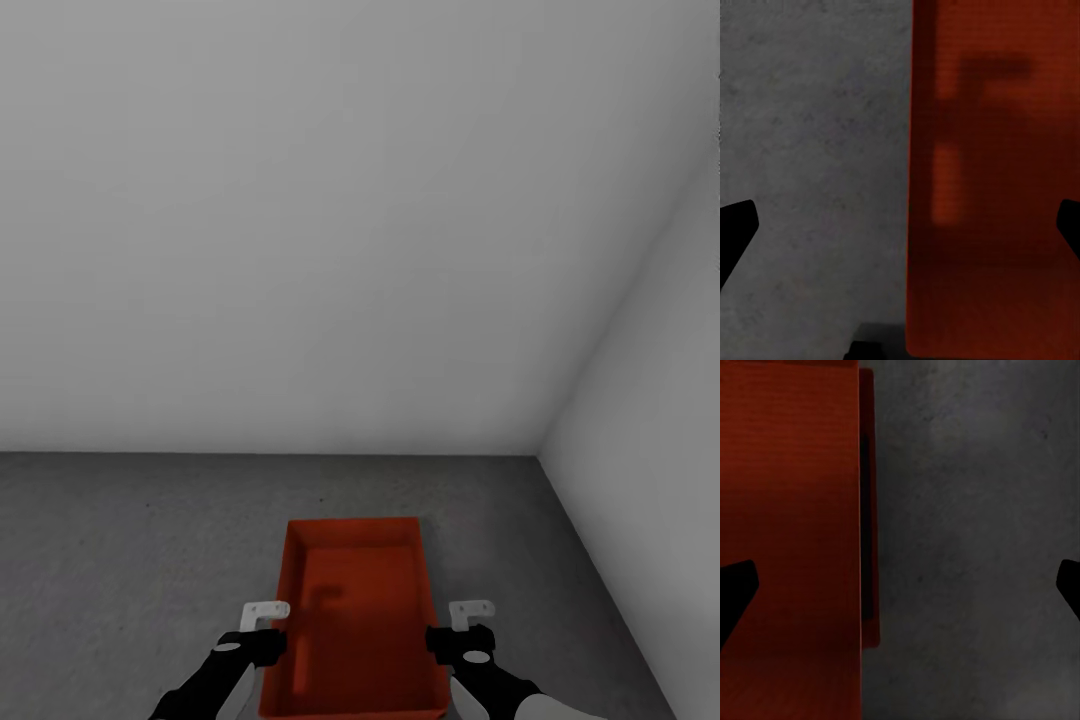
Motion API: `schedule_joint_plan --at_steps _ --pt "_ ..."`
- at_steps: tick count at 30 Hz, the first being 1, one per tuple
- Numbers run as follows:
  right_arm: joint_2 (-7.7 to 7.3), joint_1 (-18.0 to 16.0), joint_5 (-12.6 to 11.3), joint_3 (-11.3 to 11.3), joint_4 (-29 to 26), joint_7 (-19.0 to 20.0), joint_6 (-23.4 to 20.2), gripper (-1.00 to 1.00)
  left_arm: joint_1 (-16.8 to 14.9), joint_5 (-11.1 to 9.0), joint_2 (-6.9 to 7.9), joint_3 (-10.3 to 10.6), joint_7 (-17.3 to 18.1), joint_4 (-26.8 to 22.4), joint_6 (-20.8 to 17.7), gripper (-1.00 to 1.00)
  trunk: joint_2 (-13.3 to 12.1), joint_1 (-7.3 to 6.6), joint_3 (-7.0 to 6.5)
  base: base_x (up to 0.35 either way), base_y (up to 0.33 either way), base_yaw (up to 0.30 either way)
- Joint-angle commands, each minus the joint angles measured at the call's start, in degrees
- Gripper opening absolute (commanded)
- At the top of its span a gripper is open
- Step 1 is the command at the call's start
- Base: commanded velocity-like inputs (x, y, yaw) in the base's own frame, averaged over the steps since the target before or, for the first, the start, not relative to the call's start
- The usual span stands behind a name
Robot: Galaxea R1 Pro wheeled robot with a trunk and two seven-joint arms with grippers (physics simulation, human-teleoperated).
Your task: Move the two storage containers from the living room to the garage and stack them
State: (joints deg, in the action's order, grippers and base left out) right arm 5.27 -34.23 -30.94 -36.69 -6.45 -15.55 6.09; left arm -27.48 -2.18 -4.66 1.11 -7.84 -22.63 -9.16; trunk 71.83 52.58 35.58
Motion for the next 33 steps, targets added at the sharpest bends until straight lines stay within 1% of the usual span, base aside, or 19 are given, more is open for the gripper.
schedule_joint_plan --at_steps 1,6,9,12,33 --pt "0.01 -0.04 -0.61 -0.49 0.03 -0.19 0.23 1.0 -0.01 -0.22 0.0 0.12 -0.28 -0.1 -0.33 1.0 0.03 0.0 -0.04 0.0 0.0 0.0" --pt "0.01 -0.04 -0.61 -0.49 0.03 -0.19 0.22 1.0 0.0 -0.16 0.0 0.12 -0.29 -0.04 -0.01 1.0 0.03 0.0 -0.49 0.0 0.0 0.0" --pt "0.01 -0.04 -0.61 -0.49 0.03 -0.19 0.23 1.0 0.01 -0.29 0.0 0.12 -0.2 0.05 2.62 1.0 0.03 0.0 -0.76 -0.003 0.0 0.0" --pt "0.01 -0.04 -0.61 -0.49 0.03 -0.19 0.22 1.0 0.0 -0.41 0.0 0.12 -0.17 0.11 3.65 1.0 0.03 0.0 -1.03 -0.155 0.0 0.0" --pt "0.01 -0.04 -0.61 -0.49 0.03 -0.19 0.24 1.0 0.0 -0.45 0.08 0.12 -0.16 0.2 3.98 1.0 0.03 0.0 -2.91 -0.316 0.0 0.0"
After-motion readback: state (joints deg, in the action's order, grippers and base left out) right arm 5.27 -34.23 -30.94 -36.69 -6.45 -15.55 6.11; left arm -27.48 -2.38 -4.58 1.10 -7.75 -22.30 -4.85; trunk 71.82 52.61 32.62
